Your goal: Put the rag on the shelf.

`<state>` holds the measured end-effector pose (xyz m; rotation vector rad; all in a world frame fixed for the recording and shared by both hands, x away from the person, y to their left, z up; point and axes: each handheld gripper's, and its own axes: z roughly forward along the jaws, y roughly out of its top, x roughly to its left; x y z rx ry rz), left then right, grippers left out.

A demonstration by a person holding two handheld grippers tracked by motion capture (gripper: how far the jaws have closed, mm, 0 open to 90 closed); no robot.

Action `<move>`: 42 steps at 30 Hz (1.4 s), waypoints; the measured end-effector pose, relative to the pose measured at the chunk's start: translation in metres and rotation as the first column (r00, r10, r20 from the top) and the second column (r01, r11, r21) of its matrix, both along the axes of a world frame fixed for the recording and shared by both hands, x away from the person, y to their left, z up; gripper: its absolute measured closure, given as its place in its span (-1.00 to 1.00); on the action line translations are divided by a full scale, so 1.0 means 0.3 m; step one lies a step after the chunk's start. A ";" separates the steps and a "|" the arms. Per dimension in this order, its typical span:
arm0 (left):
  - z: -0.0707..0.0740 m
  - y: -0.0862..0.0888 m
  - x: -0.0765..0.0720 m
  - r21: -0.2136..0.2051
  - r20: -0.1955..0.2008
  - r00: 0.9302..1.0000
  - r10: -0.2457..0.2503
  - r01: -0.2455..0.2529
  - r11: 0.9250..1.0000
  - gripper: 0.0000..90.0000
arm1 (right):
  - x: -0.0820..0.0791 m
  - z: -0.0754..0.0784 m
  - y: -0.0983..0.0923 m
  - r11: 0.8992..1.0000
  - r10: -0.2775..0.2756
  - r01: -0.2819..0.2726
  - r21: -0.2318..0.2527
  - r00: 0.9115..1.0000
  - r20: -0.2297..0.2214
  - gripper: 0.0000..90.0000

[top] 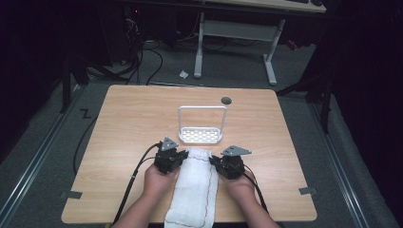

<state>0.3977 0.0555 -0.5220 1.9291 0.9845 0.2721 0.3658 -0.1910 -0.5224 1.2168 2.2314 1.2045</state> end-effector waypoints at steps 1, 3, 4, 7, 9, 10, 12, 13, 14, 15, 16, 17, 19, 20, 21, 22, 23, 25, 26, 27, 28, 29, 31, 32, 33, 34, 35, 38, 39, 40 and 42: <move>0.002 0.000 -0.002 0.000 0.002 1.000 0.001 -0.001 1.000 0.92 | -0.003 0.004 -0.001 1.000 0.000 0.000 0.005 1.000 0.007 0.86; 0.009 0.001 -0.007 -0.008 0.014 1.000 0.001 -0.001 1.000 0.92 | -0.007 0.013 -0.001 1.000 0.003 -0.004 0.011 1.000 0.021 0.86; 0.014 0.004 -0.010 -0.016 0.024 1.000 -0.004 0.004 1.000 0.92 | -0.009 0.017 -0.001 1.000 0.005 -0.005 0.010 0.999 0.032 0.86; 0.026 0.018 -0.018 -0.042 0.049 0.999 -0.010 0.012 0.999 0.92 | -0.011 0.029 0.000 1.000 0.003 -0.004 0.022 0.999 0.042 0.85; 0.036 0.022 -0.021 -0.062 0.051 0.999 -0.007 0.010 0.998 0.92 | -0.013 0.039 0.003 1.000 -0.004 0.002 0.030 0.998 0.058 0.86; 0.043 0.023 -0.024 -0.068 0.058 0.998 -0.008 0.012 0.998 0.92 | -0.015 0.045 0.005 1.000 -0.004 0.002 0.029 0.998 0.066 0.85; 0.059 0.025 -0.031 -0.072 0.084 0.996 -0.004 0.010 0.997 0.92 | -0.018 0.056 0.010 1.000 -0.003 0.001 0.031 0.997 0.078 0.85; 0.067 0.027 -0.031 -0.084 0.086 0.996 0.002 0.005 0.996 0.92 | -0.018 0.062 0.010 0.999 -0.001 -0.001 0.033 0.997 0.083 0.85; 0.073 0.031 -0.031 -0.095 0.085 0.996 0.008 0.000 0.995 0.92 | -0.017 0.068 0.008 0.999 0.001 -0.005 0.039 0.996 0.091 0.85; 0.079 0.033 -0.030 -0.101 0.084 0.996 0.016 -0.007 0.995 0.92 | -0.014 0.074 0.007 0.999 0.001 -0.006 0.048 0.996 0.090 0.85; 0.084 0.036 -0.028 -0.105 0.085 0.996 0.018 -0.009 0.994 0.92 | -0.010 0.081 0.008 0.999 0.000 -0.004 0.045 0.996 0.093 0.85; 0.084 0.036 -0.028 -0.105 0.085 0.996 0.018 -0.009 0.994 0.92 | -0.010 0.081 0.008 0.999 0.000 -0.004 0.045 0.996 0.093 0.85; 0.108 0.039 -0.028 -0.114 0.099 0.995 0.023 -0.012 0.993 0.92 | -0.002 0.112 0.006 0.999 -0.003 -0.002 0.044 0.995 0.095 0.85; 0.119 0.040 -0.030 -0.123 0.110 0.994 0.023 -0.010 0.992 0.92 | -0.004 0.128 0.006 0.999 -0.006 0.001 0.048 0.994 0.105 0.85; 0.132 0.040 -0.033 -0.131 0.114 0.993 0.024 -0.009 0.991 0.92 | -0.005 0.143 0.006 0.999 -0.006 0.001 0.049 0.993 0.119 0.85; 0.146 0.039 -0.036 -0.137 0.120 0.993 0.022 -0.006 0.991 0.92 | -0.008 0.158 0.007 0.999 -0.008 0.002 0.051 0.992 0.126 0.85; 0.161 0.036 -0.039 -0.135 0.127 0.992 0.021 -0.003 0.991 0.92 | -0.010 0.172 0.008 0.999 -0.007 0.001 0.047 0.990 0.138 0.85; 0.195 0.031 -0.043 -0.139 0.145 0.989 0.023 -0.003 0.990 0.92 | -0.014 0.201 0.011 0.999 -0.011 0.004 0.042 0.987 0.161 0.85; 0.212 0.030 -0.042 -0.140 0.150 0.988 0.024 -0.003 0.990 0.92 | -0.016 0.216 0.011 0.999 -0.012 0.005 0.042 0.985 0.171 0.85; 0.225 0.030 -0.042 -0.144 0.154 0.988 0.026 -0.003 0.990 0.92 | -0.017 0.230 0.011 0.999 -0.018 0.010 0.043 0.983 0.184 0.85; 0.225 0.030 -0.042 -0.144 0.154 0.988 0.026 -0.003 0.990 0.92 | -0.017 0.230 0.011 0.999 -0.018 0.010 0.043 0.983 0.184 0.85; 0.262 0.031 -0.044 -0.149 0.174 0.984 0.029 -0.003 0.989 0.92 | -0.022 0.265 0.007 0.998 -0.029 0.017 0.058 0.978 0.209 0.85; 0.278 0.032 -0.045 -0.153 0.185 0.982 0.029 0.000 0.988 0.92 | -0.022 0.277 0.006 0.998 -0.029 0.015 0.063 0.977 0.212 0.85; 0.312 0.033 -0.051 -0.156 0.213 0.977 0.027 0.007 0.988 0.92 | -0.025 0.311 0.003 0.997 -0.035 0.019 0.071 0.971 0.235 0.85; 0.329 0.034 -0.054 -0.158 0.225 0.974 0.024 0.013 0.987 0.92 | -0.026 0.329 0.001 0.997 -0.036 0.018 0.075 0.968 0.248 0.85; 0.347 0.034 -0.055 -0.161 0.231 0.973 0.026 0.012 0.987 0.92 | -0.027 0.347 -0.001 0.997 -0.037 0.017 0.079 0.965 0.258 0.85; 0.366 0.034 -0.056 -0.166 0.239 0.971 0.031 0.009 0.986 0.92 | -0.028 0.364 -0.002 0.996 -0.038 0.016 0.084 0.962 0.270 0.85; 0.417 0.036 -0.060 -0.174 0.272 0.961 0.038 0.010 0.985 0.92 | -0.031 0.411 -0.004 0.995 -0.041 0.013 0.095 0.952 0.302 0.85; 0.417 0.036 -0.060 -0.174 0.272 0.961 0.038 0.010 0.985 0.92 | -0.031 0.411 -0.004 0.995 -0.041 0.013 0.095 0.952 0.302 0.85; 0.447 0.036 -0.062 -0.177 0.293 0.955 0.042 0.012 0.984 0.92 | -0.035 0.446 -0.006 0.994 -0.043 0.009 0.104 0.944 0.328 0.85; 0.473 0.037 -0.061 -0.188 0.309 0.950 0.047 0.012 0.982 0.92 | -0.037 0.471 -0.008 0.994 -0.044 0.005 0.111 0.937 0.348 0.85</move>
